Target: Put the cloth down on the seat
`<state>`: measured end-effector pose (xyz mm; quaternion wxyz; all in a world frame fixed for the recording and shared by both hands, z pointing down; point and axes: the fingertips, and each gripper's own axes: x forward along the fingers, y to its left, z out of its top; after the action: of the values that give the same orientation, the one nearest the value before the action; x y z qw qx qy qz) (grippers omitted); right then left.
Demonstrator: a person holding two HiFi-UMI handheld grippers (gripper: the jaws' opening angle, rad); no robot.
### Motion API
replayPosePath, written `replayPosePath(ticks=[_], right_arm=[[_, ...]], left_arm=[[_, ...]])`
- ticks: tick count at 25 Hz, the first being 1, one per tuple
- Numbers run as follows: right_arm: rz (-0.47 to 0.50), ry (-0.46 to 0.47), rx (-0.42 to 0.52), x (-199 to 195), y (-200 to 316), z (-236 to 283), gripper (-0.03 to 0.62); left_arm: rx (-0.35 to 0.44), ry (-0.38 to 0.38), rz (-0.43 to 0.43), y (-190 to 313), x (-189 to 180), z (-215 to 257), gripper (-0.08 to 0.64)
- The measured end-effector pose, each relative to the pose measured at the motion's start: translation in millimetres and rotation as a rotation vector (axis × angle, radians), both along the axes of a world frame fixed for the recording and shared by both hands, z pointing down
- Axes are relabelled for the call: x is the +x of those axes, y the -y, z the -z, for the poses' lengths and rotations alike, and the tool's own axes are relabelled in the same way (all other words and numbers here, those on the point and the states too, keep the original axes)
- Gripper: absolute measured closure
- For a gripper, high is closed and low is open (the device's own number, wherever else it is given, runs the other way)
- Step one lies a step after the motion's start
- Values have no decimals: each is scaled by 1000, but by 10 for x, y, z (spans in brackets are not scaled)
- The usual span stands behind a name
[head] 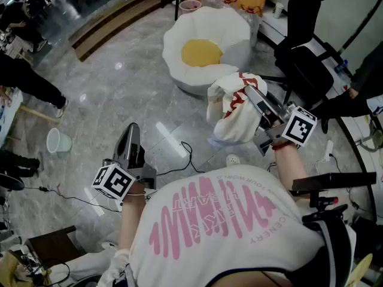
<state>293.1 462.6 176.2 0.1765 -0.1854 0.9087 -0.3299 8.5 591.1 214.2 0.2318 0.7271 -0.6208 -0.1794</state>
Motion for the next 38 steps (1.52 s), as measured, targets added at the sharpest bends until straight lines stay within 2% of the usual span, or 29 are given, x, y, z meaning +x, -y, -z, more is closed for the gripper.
replayPosePath(ticks=[7, 12, 19, 25, 34, 38], right_arm=[[6, -23, 47, -18, 42, -11, 551], [2, -11, 4, -9, 70, -72, 551], [12, 34, 11, 2, 188, -117, 550], [35, 48, -32, -52, 853, -31, 549], [156, -24, 53, -50, 1964, 41, 549], [197, -42, 31, -51, 2389, -37, 549]], left_arm=[[4, -1, 2, 8, 10, -3, 551], [11, 4, 13, -2, 8, 2, 551], [24, 10, 23, 58, 57, -61, 551], [4, 31, 59, 546, 60, 18, 551], [27, 13, 138, 1572, 198, 90, 551], [23, 2, 173, 1889, 310, 18, 551]])
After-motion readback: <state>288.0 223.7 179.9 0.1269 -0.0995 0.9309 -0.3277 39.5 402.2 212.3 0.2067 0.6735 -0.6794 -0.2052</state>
